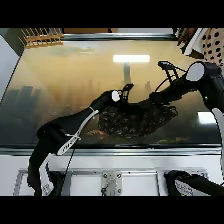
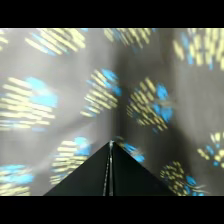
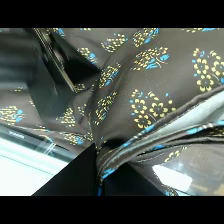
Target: Fold the clothes and pants, and hang the long-sleeved shirts on hangers.
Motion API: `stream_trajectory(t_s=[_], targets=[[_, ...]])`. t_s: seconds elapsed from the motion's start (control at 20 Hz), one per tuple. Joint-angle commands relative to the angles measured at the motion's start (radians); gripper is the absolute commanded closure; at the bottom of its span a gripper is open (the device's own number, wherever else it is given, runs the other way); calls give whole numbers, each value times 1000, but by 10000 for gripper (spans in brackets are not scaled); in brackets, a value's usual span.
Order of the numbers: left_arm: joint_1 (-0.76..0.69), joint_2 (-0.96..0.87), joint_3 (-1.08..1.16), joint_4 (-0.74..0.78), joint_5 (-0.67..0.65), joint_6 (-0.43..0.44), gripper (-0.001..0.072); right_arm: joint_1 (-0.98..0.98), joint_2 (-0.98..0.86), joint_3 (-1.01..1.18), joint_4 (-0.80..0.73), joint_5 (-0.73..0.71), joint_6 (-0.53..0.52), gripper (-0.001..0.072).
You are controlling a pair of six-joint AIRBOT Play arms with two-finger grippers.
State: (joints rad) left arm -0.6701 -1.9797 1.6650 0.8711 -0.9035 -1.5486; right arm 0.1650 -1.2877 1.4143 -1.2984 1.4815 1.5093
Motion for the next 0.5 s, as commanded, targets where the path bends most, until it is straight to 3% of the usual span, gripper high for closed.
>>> stream_trajectory(t_s=[0.0, 0.2, 0.45], targets=[[97, 64, 1, 48, -40, -1, 697, 43, -1, 32, 0, 0, 11, 705], [221, 167, 1, 216, -131, -1, 697, 122, -40, 75, 0, -13, 40, 705], [391, 287, 1, 289, -211, -1, 697, 314, -138, 129, 5, -114, 97, 705]])
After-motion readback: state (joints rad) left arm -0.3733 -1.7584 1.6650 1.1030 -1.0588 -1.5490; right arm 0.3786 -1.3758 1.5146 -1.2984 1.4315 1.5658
